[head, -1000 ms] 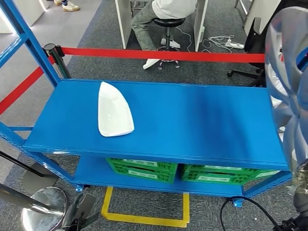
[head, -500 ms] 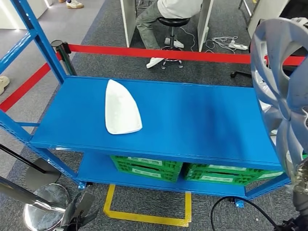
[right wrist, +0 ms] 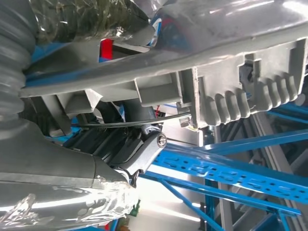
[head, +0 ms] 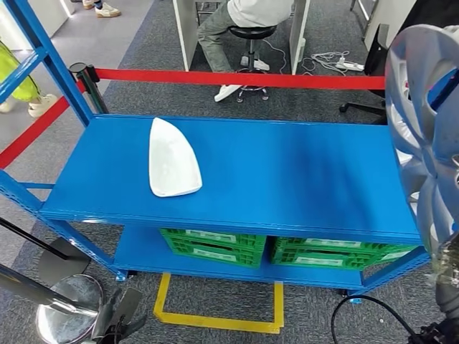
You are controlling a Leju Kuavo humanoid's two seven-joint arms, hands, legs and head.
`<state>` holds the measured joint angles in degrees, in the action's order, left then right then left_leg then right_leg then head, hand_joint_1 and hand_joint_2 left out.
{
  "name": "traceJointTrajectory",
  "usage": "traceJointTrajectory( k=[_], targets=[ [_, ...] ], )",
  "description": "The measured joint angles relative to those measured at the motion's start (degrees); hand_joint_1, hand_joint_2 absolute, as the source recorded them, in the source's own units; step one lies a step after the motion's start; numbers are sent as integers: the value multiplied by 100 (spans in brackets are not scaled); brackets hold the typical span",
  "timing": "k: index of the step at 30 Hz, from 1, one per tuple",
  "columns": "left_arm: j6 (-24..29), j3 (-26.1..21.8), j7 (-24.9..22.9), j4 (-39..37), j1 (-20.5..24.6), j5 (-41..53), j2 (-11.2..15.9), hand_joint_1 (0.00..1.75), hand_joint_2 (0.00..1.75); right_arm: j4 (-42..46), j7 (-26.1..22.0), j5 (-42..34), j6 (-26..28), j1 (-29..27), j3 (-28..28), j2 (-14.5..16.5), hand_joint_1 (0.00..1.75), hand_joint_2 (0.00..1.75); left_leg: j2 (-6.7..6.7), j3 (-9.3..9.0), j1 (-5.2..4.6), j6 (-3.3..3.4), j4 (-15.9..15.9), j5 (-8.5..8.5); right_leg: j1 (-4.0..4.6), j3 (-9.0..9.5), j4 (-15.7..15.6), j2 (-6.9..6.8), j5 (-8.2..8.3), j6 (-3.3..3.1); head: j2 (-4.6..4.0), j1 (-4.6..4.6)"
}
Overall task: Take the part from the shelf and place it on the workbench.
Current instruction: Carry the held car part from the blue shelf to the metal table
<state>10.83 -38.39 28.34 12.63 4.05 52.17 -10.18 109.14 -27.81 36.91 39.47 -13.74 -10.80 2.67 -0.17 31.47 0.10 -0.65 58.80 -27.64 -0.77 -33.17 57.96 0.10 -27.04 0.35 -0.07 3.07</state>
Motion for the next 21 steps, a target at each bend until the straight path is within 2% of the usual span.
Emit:
traceJointTrajectory(
  k=[3,4,5,6,8,9,10,11,13,14,15,16,18,19,20,21],
  targets=[
    [11,1,-4,-1,-2,0,-15,0,175,2,-13,-95,0,-10,1,0,175,175,3,-8,-9,82,-159,22,7,-63,-8,-5,50,105,-1,-4],
    [17,0,-4,-1,-5,0,-22,0,175,3,-16,-123,0,-14,3,0,175,175,7,1,1,119,-184,55,4,-90,17,-7,15,136,-1,-8],
    [25,-1,-4,0,-3,-1,-28,0,175,4,-21,-144,0,-15,8,-1,175,175,13,12,11,161,-210,91,2,-145,126,-8,-85,163,0,-13],
    [33,-2,-5,0,2,-5,-34,0,175,5,-24,-158,0,-14,13,-1,175,175,19,28,21,196,-231,122,-2,-251,372,-8,-261,184,0,-21],
    [46,-4,-6,-1,7,-21,-35,0,175,4,-13,-181,0,-15,23,-9,175,175,28,82,12,232,-230,164,-4,-549,1138,-7,-689,224,0,-32],
    [47,-4,-6,-1,5,-31,-39,0,175,1,-1,-195,0,-18,24,-16,175,175,31,111,6,237,-227,184,-6,-662,1464,-7,-827,237,-1,-32],
    [47,-4,-6,-2,3,-38,-42,0,175,-2,8,-207,0,-19,25,-24,175,175,33,139,2,235,-224,206,-6,-683,1596,-8,-859,245,-1,-32],
    [48,-4,-6,-2,2,-44,-44,0,175,-5,14,-215,0,-19,25,-31,175,175,33,162,1,228,-220,227,-6,-587,1494,-8,-783,246,-1,-32],
    [50,-5,-6,-2,3,-51,-48,0,175,-8,16,-230,0,-8,25,-37,175,175,28,193,-2,201,-204,261,-8,-109,730,-14,-481,230,-1,-33],
    [55,-6,-6,-2,5,-53,-49,0,175,-8,19,-235,0,2,25,-38,175,175,25,211,-14,179,-185,275,-5,128,329,-14,-371,213,0,-33],
    [60,-6,-6,-2,8,-54,-50,0,175,-8,22,-243,0,12,25,-38,175,175,22,234,-26,150,-169,295,-1,290,50,-11,-304,185,0,-29],
    [67,-6,-6,-2,11,-55,-51,0,175,-8,26,-251,0,18,25,-39,175,175,22,259,-36,117,-155,320,6,350,-73,-5,-288,151,0,-28],
    [78,-6,-6,-2,15,-57,-49,0,175,-7,32,-274,0,19,25,-43,175,175,21,305,-38,49,-145,375,14,310,-63,6,-236,71,0,-27],
    [81,-6,-6,-2,14,-58,-47,0,175,-7,33,-286,0,21,25,-46,175,175,19,328,-33,15,-124,348,7,280,-61,1,-202,32,-1,-28],
    [84,-6,-6,-2,13,-60,-45,0,175,-7,33,-298,0,25,25,-49,175,175,16,368,-26,-18,-33,241,-3,248,-67,-7,-163,-11,-1,-18],
    [85,-6,-6,-2,12,-61,-43,0,175,-7,32,-308,0,30,26,-50,175,175,13,440,-18,-51,166,53,-14,208,-75,-19,-120,-48,-1,-9]
  ],
)
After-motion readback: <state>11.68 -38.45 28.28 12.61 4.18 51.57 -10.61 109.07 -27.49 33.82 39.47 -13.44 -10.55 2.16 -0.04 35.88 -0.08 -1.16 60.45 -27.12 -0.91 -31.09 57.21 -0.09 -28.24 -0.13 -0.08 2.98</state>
